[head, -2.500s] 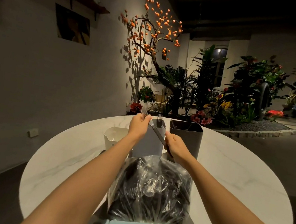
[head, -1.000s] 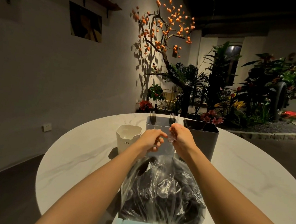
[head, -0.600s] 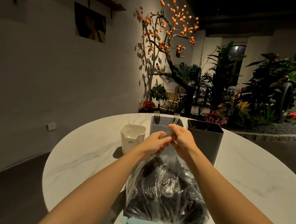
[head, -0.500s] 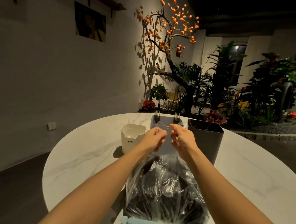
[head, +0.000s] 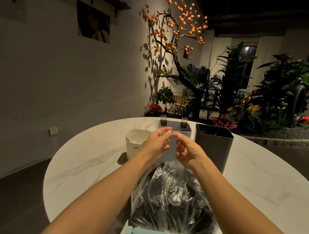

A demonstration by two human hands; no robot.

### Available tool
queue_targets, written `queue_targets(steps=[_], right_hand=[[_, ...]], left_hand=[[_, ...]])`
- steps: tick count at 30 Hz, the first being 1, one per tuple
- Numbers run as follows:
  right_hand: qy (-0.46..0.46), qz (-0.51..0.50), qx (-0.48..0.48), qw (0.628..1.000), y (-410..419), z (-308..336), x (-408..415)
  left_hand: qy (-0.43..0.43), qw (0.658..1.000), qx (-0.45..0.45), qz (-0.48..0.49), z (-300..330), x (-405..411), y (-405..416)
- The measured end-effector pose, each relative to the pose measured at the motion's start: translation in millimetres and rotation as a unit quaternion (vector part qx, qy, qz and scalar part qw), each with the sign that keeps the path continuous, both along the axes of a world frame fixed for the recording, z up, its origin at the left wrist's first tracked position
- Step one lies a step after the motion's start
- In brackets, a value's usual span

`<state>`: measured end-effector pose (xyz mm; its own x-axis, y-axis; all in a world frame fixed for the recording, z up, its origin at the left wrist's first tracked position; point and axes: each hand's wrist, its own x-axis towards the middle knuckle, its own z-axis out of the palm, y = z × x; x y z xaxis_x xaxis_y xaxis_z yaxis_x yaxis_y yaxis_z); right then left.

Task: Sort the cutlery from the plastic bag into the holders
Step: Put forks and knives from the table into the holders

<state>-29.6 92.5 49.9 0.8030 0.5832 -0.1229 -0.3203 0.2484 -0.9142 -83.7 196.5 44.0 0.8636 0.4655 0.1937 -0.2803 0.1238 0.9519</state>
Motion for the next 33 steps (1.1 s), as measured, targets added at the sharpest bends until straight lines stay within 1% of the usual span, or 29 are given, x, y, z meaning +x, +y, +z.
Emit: queue_targets(steps=[3,7,8,11,12,14,16,17,19,21,22,23,26,29,31,32,33], right_hand=[[0.001,-0.004,-0.006,1.000,1.7,-0.5,-2.2],[-0.034,-0.006,-0.042,0.999,1.7,-1.6,1.2],[-0.029,-0.011,-0.026,0.999,1.8,-1.6,2.7],[0.008,-0.035,0.073,0.997,1.1,-0.1,7.7],[0.016,-0.044,0.099,0.994,1.2,1.2,8.9],[0.027,-0.059,0.135,0.989,3.2,3.2,10.6],[0.013,-0.082,0.138,0.987,6.8,3.9,11.6],[-0.009,-0.099,0.120,0.988,9.0,4.4,11.9],[-0.087,-0.134,0.042,0.986,11.8,5.2,10.8],[-0.168,-0.155,-0.029,0.973,14.5,3.2,11.3],[-0.199,-0.167,-0.047,0.964,15.1,1.6,11.0],[-0.234,-0.183,-0.061,0.953,15.0,-0.2,10.4],[-0.357,-0.230,-0.096,0.900,12.5,-6.8,8.7],[-0.450,-0.200,-0.084,0.866,9.3,-9.0,5.2],[-0.496,-0.157,-0.112,0.846,6.5,-7.1,0.5],[-0.501,-0.132,-0.126,0.846,6.0,-7.8,-0.2],[-0.483,-0.102,-0.128,0.860,5.2,-9.6,-1.3]], left_hand=[[-0.013,1.000,-0.005,0.011,0.2,2.7,-1.1],[-0.006,0.997,-0.002,0.075,3.5,3.8,-0.7],[-0.002,0.995,0.001,0.095,4.2,4.1,1.3],[0.032,0.987,0.046,0.148,3.7,4.6,9.0],[0.036,0.987,0.051,0.149,2.9,4.5,10.6],[0.047,0.992,0.022,0.114,1.2,2.4,9.3],[0.098,0.993,0.012,0.059,-2.5,0.1,5.4],[0.132,0.991,0.012,0.032,-5.5,-0.5,3.5],[0.181,0.983,0.001,-0.026,-11.1,-1.3,1.6],[0.207,0.975,-0.037,-0.065,-13.6,-1.6,2.1],[0.218,0.972,-0.057,-0.072,-13.6,-1.7,2.8],[0.227,0.968,-0.073,-0.076,-13.5,-2.5,3.3],[0.244,0.961,-0.097,-0.087,-12.4,-3.5,4.2],[0.235,0.957,-0.126,-0.112,-10.9,-4.4,4.5],[0.210,0.959,-0.146,-0.126,-10.6,-3.8,5.0],[0.195,0.960,-0.152,-0.130,-10.8,-2.8,5.9],[0.179,0.961,-0.159,-0.136,-10.9,-1.9,7.0]])
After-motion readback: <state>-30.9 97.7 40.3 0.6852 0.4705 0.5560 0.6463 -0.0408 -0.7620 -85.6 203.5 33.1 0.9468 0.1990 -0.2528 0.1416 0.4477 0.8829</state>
